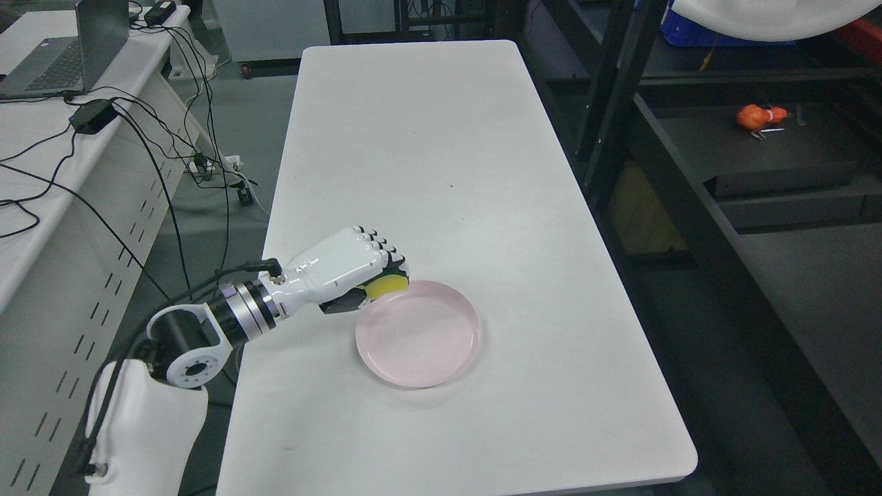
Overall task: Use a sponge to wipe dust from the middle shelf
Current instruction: 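Lift the sponge off the plate with the left hand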
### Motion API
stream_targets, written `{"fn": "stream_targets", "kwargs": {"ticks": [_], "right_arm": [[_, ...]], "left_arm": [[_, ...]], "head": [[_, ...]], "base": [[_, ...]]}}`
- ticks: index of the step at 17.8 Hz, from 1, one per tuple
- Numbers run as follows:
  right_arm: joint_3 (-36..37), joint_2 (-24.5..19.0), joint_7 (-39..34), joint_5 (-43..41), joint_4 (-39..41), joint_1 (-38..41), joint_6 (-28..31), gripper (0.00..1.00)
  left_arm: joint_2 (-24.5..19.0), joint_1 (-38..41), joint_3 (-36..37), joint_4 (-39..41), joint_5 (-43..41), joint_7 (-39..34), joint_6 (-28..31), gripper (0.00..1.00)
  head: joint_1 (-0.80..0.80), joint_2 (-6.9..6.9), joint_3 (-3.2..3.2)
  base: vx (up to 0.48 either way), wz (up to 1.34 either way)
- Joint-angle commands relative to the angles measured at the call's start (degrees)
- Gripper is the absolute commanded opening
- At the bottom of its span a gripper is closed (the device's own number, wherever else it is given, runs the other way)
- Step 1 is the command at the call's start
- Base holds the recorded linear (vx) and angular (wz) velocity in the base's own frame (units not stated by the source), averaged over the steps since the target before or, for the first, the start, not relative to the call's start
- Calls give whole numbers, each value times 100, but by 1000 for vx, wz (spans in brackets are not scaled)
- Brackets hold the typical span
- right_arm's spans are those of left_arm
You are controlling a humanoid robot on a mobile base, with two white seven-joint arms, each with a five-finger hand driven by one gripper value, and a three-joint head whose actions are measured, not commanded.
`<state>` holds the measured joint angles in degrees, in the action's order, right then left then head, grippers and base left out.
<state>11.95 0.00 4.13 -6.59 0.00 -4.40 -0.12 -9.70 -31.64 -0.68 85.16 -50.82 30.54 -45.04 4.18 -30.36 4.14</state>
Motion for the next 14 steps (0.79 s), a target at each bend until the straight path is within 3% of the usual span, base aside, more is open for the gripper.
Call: {"fn": "stream_targets", "kwargs": {"ticks": [1, 5, 14], "right_arm": [[0, 100, 0, 0, 100, 0, 416, 100], [0, 100, 0, 0, 100, 0, 416, 100], [0, 100, 0, 0, 100, 0, 416, 100]], "left_arm": [[73, -1009, -881, 379, 424, 206, 4, 2], [152, -1520, -837, 344, 450, 365, 4, 3], [547, -1547, -688, 291, 415, 374, 4, 2]], "head": [[0, 0, 0], [0, 0, 0], [0, 0, 0]], "base": [[-14, 4], [-37, -1], [-107, -39]]}}
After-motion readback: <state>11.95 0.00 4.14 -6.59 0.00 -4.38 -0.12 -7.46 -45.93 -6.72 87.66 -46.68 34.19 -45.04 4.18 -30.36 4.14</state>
